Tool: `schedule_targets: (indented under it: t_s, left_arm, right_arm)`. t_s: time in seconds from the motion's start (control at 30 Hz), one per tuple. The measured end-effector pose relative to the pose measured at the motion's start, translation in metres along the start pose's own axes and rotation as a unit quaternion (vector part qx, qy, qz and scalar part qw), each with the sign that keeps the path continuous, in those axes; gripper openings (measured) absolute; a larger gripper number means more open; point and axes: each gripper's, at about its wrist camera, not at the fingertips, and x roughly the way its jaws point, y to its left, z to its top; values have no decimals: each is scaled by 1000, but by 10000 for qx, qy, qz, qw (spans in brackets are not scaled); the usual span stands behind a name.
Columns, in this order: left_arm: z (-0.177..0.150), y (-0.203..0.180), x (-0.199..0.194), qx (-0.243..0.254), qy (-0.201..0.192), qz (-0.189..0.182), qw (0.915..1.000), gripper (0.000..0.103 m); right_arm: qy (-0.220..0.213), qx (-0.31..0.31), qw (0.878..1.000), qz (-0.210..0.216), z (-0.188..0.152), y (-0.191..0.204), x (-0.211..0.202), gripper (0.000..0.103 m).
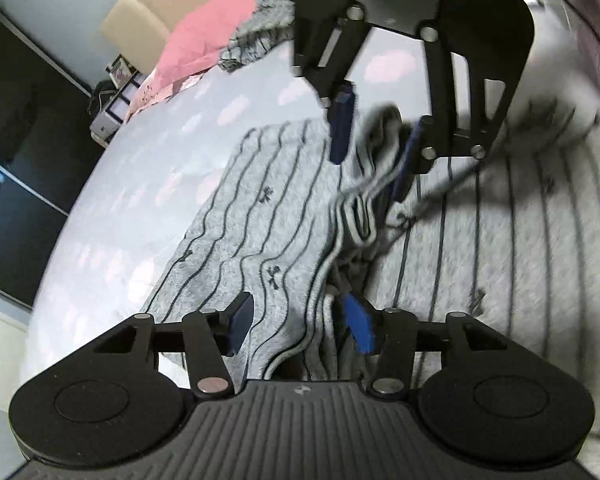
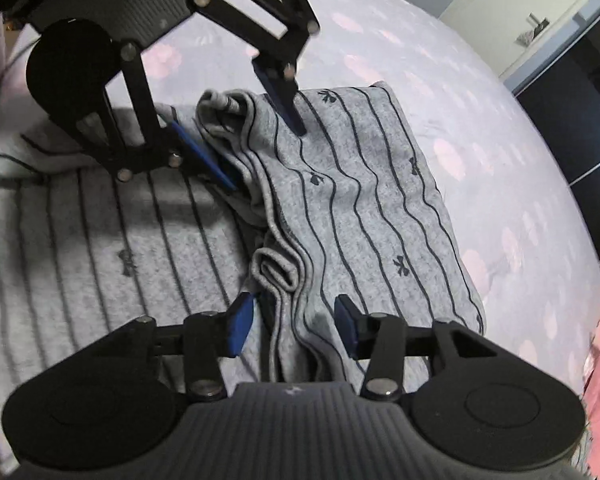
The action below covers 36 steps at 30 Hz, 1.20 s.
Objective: Fold clothes
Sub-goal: 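Carry the hem over the shirt with both grippers and lay it down, then open both grippers and release the folded shirt onto the bed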
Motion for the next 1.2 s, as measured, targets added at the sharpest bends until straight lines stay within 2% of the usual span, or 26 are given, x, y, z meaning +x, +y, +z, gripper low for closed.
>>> schedule_targets:
  t_s: [0.13, 0.2, 0.27, 0.37, 0.43, 0.5, 0.57, 0.7, 0.77, 0.83, 0.87, 0.93, 1.0, 1.03, 1.1, 1.17, 1.2]
  left_arm:
    - [11, 23, -6, -280, -42, 91, 9996, 55]
    - [14, 44, -1, -675, -46, 108, 9977, 55]
    - [12, 68, 9, -1265, -4, 117, 9919, 55]
    - [-4, 98, 14, -2369, 181, 81, 9713, 55]
    - [-15, 120, 22, -3059, 259, -13, 9517, 55]
    - [-26, 137, 35, -3686, 268, -128, 9291, 55]
    - [-37, 152, 48, -4171, 292, -263, 9080, 55]
    - [-53, 166, 63, -4720, 333, -432, 8799, 51]
    - [-57, 170, 77, -4863, 355, -610, 8710, 45]
    - [-58, 170, 90, -4908, 365, -704, 8677, 34]
    - [-59, 170, 93, -4931, 341, -724, 8663, 32]
    - [-60, 171, 98, -4996, 304, -726, 8627, 22]
    - [-61, 175, 103, -5067, 236, -647, 8594, 15]
    - [-62, 176, 104, -5094, 199, -582, 8583, 12]
    - [-67, 181, 109, -5255, 190, -525, 8489, 12]
    - [-73, 183, 115, -5396, 221, -522, 8400, 12]
    - [-76, 180, 119, -5418, 265, -529, 8384, 12]
  right_arm:
    - [55, 263, 9993, 259, -2, -18, -23, 51]
    - [68, 466, 9986, 246, -8, -26, -33, 51]
    - [36, 895, 9959, 106, -15, -45, -40, 51]
    - [4, 1783, 9840, -33, -16, -74, -24, 48]
    - [-27, 2482, 9687, -33, -22, -99, -17, 38]
    - [-105, 2979, 9545, 32, -24, -117, -6, 38]
    - [-113, 3440, 9389, 68, -29, -135, 4, 38]
    - [-65, 4211, 9069, 152, -37, -163, 31, 38]
    - [-10, 4568, 8892, 253, -44, -172, 42, 38]
    - [171, 4862, 8729, 353, -51, -176, 57, 38]
    - [216, 4929, 8689, 405, -55, -176, 65, 37]
    - [227, 5049, 8611, 556, -61, -176, 77, 21]
    - [70, 5185, 8523, 679, -66, -178, 78, 13]
    - [-8, 5178, 8531, 640, -65, -180, 78, 11]
    - [-134, 5145, 8557, 533, -62, -183, 78, 10]
    - [-207, 5198, 8529, 435, -62, -187, 77, 9]
    - [-243, 5225, 8514, 386, -62, -190, 77, 9]
